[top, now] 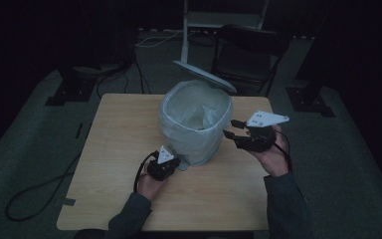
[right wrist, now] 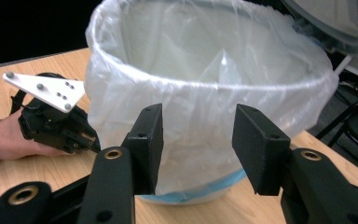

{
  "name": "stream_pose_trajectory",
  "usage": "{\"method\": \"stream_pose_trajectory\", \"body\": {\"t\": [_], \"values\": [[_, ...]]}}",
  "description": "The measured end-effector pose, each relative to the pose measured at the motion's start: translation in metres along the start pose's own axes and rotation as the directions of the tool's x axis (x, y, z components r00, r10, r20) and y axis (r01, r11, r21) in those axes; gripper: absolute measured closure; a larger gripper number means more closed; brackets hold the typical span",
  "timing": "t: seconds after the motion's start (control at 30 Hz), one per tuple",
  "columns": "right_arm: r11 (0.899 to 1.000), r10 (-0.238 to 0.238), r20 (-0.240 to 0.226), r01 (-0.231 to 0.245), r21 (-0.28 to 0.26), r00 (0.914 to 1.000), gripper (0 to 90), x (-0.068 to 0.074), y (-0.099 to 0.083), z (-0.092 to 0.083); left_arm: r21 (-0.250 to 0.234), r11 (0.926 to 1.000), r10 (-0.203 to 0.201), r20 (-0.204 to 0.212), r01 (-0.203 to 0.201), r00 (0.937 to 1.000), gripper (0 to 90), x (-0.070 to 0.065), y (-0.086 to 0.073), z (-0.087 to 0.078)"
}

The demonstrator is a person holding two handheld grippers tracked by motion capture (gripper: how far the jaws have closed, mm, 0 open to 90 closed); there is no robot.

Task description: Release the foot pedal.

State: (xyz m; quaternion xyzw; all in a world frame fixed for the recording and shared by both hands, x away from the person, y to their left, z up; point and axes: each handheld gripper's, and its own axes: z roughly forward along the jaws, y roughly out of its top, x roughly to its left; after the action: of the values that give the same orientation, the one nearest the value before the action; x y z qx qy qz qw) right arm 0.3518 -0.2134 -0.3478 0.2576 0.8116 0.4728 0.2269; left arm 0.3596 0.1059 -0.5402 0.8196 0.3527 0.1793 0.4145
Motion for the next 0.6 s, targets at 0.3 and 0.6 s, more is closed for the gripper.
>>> {"method": "stream_pose_trajectory", "body": {"t": [0.3,0.6], "values": [[0.999,0.031,0.023,-0.032,0.029,0.9993,51.6,-0.008,-0.014,0.001,0.001,0.9998,0.021,-0.014,-0.021,0.9997,76.6,0.000,0.001,-0.002],[0.997,0.055,0.029,-0.056,0.047,0.9981,51.6,-0.013,-0.023,0.003,-0.018,0.9997,0.014,-0.013,-0.014,0.9998,71.4,0.002,0.002,-0.012]]}}
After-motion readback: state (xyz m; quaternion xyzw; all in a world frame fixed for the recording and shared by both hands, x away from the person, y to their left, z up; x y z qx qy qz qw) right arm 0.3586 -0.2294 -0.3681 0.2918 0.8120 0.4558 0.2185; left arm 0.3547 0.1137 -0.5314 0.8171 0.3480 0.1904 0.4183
